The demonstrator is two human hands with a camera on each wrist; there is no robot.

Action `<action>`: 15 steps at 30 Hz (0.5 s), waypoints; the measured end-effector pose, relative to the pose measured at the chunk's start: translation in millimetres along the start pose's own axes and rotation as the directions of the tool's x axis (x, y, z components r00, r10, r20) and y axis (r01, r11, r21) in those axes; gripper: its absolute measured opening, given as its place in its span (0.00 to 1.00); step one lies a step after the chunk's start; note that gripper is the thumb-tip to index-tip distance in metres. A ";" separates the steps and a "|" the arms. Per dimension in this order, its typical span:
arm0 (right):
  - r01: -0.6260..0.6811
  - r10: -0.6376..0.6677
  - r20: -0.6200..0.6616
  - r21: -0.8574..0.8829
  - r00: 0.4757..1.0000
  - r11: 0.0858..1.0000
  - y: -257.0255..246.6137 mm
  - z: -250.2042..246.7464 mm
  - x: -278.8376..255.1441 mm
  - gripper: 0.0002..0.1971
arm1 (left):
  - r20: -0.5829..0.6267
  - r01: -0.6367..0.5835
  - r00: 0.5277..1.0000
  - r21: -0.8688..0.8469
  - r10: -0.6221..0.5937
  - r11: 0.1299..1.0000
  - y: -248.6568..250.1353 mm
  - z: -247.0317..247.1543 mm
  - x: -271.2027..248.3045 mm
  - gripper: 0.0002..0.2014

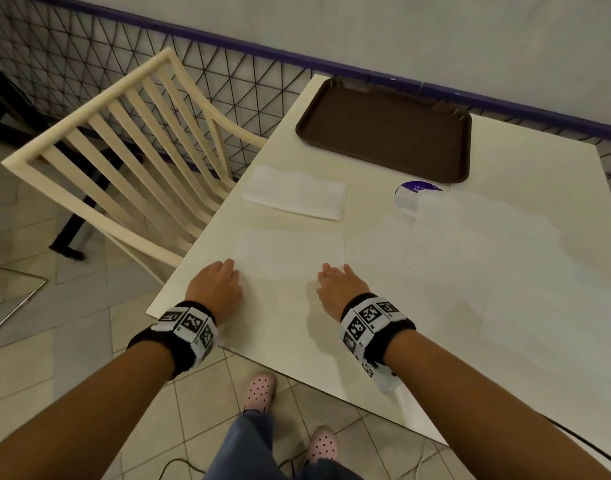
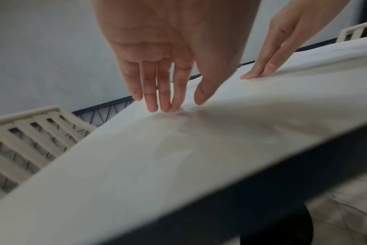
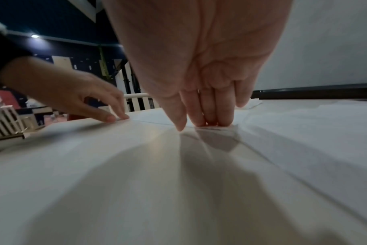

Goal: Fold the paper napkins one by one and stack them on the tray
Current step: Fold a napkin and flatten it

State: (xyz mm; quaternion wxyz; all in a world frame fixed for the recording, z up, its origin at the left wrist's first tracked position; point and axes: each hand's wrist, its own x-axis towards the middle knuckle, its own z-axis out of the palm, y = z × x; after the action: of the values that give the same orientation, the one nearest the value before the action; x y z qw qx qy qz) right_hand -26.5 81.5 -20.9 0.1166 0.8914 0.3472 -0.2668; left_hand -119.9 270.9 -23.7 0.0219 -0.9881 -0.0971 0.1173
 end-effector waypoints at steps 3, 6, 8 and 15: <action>-0.006 0.007 0.001 -0.021 1.000 1.000 -2.9 -14.2 1.1 0.19 | -0.021 -0.109 0.994 -0.020 0.109 0.994 3.9 -10.4 17.0 0.23; -0.001 0.001 -0.004 -0.043 1.000 0.999 -4.3 -29.8 0.5 0.18 | 0.155 -0.201 0.966 -0.059 0.208 0.978 16.2 -18.3 36.7 0.29; -0.013 0.012 -0.021 -0.045 1.000 0.999 -4.7 -37.4 1.1 0.19 | 0.234 -0.224 0.947 -0.009 0.220 0.975 25.8 -23.0 43.9 0.29; -0.011 0.009 -0.060 -0.027 0.998 1.000 -13.8 -41.0 5.2 0.19 | 0.209 -0.229 0.955 0.062 0.212 0.971 40.1 -16.5 53.7 0.26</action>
State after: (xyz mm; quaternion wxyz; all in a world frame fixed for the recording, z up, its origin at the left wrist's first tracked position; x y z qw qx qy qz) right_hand -16.6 110.6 9.9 0.1196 0.8991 0.3498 -0.2345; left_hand -57.3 241.8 -22.5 0.0411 -0.9740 0.0172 0.2223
